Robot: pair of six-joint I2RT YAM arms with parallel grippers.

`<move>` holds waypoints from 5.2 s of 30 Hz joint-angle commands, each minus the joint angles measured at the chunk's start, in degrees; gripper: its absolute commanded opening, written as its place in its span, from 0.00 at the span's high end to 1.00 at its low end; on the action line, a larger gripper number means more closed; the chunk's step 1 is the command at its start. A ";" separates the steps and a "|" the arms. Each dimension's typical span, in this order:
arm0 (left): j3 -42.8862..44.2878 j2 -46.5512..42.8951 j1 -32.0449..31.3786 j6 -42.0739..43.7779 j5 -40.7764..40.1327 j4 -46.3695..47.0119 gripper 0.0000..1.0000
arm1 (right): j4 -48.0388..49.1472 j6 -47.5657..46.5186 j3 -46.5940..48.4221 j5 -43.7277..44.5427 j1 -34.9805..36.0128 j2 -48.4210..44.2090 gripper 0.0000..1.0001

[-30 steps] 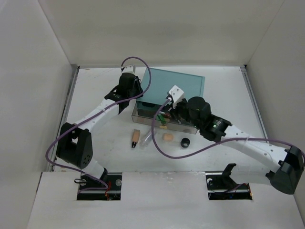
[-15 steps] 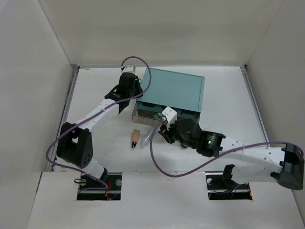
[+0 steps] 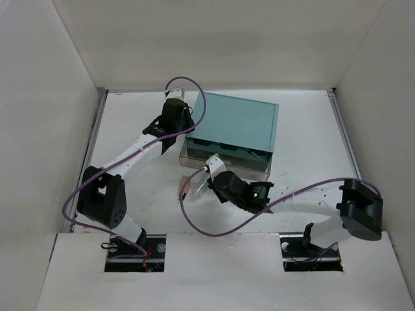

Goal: Organize the makeup

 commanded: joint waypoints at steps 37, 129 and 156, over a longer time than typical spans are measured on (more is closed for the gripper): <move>-0.53 3.47 -2.54 1.27 0.13 -7.23 0.83 | 8.13 5.69 13.06 28.07 -17.62 9.57 0.69; 5.35 9.36 -8.17 0.39 -2.33 -9.16 0.84 | -9.98 32.68 -20.87 5.12 -13.76 -21.04 0.20; 6.23 9.89 -7.37 0.66 -2.33 -9.25 0.84 | -8.76 18.01 1.54 4.69 -19.98 -11.02 0.70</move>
